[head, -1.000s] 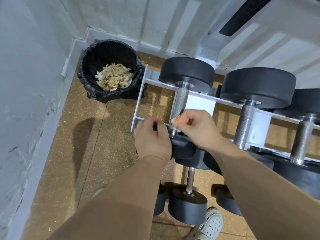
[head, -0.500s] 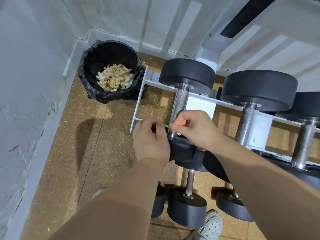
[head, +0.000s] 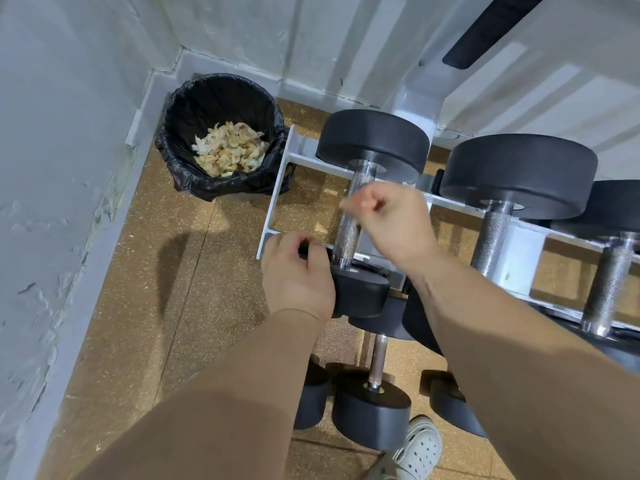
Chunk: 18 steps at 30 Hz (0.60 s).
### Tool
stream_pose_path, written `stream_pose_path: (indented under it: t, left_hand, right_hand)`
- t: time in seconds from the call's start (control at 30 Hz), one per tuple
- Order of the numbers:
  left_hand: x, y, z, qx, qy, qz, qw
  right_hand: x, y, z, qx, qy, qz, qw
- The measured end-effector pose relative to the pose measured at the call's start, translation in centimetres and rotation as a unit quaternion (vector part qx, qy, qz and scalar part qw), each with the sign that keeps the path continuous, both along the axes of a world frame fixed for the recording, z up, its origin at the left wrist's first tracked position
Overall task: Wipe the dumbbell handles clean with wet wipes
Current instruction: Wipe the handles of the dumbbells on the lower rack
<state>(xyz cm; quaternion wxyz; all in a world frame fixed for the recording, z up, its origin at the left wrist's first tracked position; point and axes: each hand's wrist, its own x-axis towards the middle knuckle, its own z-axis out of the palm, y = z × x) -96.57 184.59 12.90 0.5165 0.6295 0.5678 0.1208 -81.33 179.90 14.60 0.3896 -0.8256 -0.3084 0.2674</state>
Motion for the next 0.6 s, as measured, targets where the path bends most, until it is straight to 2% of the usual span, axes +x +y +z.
stream_pose_path:
  t: [0.07, 0.13, 0.3, 0.5, 0.53, 0.6]
  left_hand:
    - [0.0, 0.1, 0.2, -0.005, -0.001, 0.002, 1.0]
    - [0.0, 0.1, 0.3, -0.005, 0.002, 0.0, 1.0]
    - [0.0, 0.1, 0.2, 0.006, 0.005, 0.002, 1.0]
    - [0.1, 0.1, 0.4, 0.001, 0.007, -0.002, 1.0]
    - [0.1, 0.1, 0.4, -0.002, 0.005, -0.004, 1.0]
    - [-0.1, 0.2, 0.4, -0.003, -0.002, -0.005, 1.0]
  right_hand:
    - [0.9, 1.5, -0.3, 0.031, -0.039, -0.074, 0.996]
    - [0.4, 1.2, -0.8, 0.03, -0.035, -0.101, 0.994]
    - [-2.3, -1.9, 0.1, -0.055, 0.04, 0.067, 0.995]
    - [-0.6, 0.7, -0.3, -0.029, -0.003, -0.054, 0.998]
    - [-0.8, 0.5, -0.3, -0.032, 0.003, -0.049, 0.998]
    - [-1.5, -0.8, 0.3, -0.074, 0.02, 0.028, 0.997]
